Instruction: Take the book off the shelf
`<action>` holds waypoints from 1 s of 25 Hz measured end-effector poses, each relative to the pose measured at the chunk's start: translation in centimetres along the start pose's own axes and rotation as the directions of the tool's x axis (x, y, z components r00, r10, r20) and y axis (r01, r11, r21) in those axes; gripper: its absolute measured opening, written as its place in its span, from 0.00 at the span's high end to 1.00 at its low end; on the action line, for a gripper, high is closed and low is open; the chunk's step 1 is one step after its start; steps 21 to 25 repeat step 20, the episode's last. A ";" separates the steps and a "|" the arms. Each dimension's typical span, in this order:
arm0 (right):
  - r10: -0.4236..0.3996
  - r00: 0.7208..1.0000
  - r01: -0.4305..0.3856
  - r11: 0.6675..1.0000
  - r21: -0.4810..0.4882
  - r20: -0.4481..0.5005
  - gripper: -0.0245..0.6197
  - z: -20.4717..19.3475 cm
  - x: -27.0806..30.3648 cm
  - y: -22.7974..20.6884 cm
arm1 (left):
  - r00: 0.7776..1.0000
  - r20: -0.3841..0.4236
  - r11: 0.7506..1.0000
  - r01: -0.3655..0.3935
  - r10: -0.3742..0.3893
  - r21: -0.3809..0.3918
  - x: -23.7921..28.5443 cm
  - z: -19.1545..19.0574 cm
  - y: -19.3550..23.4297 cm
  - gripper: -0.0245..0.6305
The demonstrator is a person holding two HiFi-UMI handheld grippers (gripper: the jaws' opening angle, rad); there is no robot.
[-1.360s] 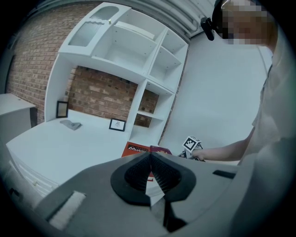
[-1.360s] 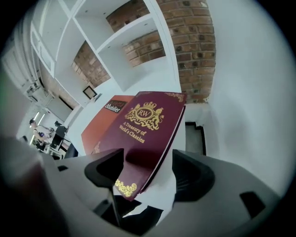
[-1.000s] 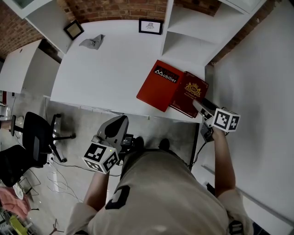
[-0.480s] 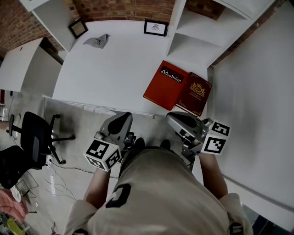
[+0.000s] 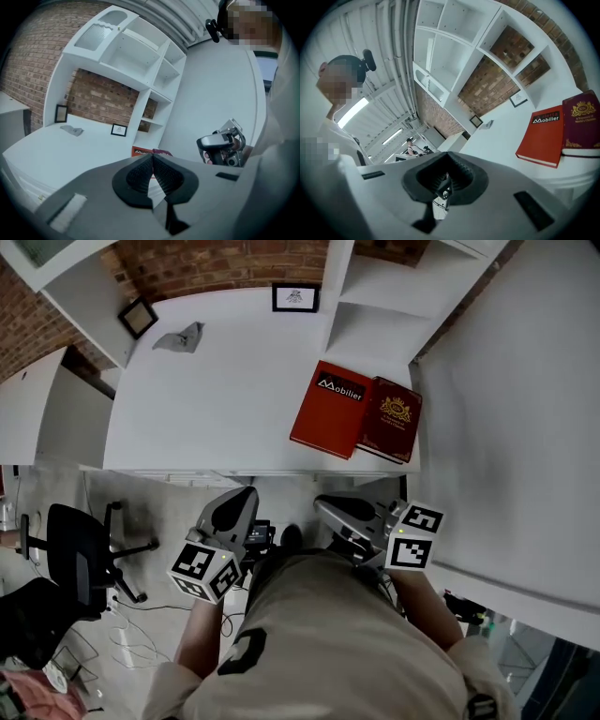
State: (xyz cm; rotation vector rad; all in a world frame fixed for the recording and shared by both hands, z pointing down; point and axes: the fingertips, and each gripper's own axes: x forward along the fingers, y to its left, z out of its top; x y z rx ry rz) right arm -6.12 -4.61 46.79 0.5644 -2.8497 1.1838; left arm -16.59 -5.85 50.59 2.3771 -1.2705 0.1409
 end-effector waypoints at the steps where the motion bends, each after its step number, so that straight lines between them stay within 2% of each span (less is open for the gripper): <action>1: -0.008 1.000 0.008 1.000 0.010 0.008 0.95 -0.2 -0.2 0.0 | 1.000 -0.002 1.000 0.009 -0.009 0.001 0.1 0.0 -0.2 0.96; 8: -0.052 0.998 0.051 0.999 0.011 0.041 0.95 0.1 -1.6 -0.7 | 0.997 -0.020 0.996 0.081 -0.081 0.023 2.2 0.1 -1.8 0.96; 12: -0.066 0.996 0.063 0.997 0.046 0.057 0.95 -0.1 -3.1 -1.9 | 0.994 -0.039 0.994 0.104 -0.103 0.040 4.2 0.2 -3.0 0.96; 20: -0.032 0.998 0.025 0.992 0.122 0.051 0.95 2.8 -7.1 -7.0 | 0.995 -0.068 0.995 0.083 -0.079 0.055 10.8 1.0 -6.2 0.96; 25: -0.032 0.998 0.025 0.992 0.122 0.051 0.95 2.8 -7.1 -7.0 | 0.995 -0.068 0.995 0.083 -0.079 0.055 10.8 1.0 -6.2 0.96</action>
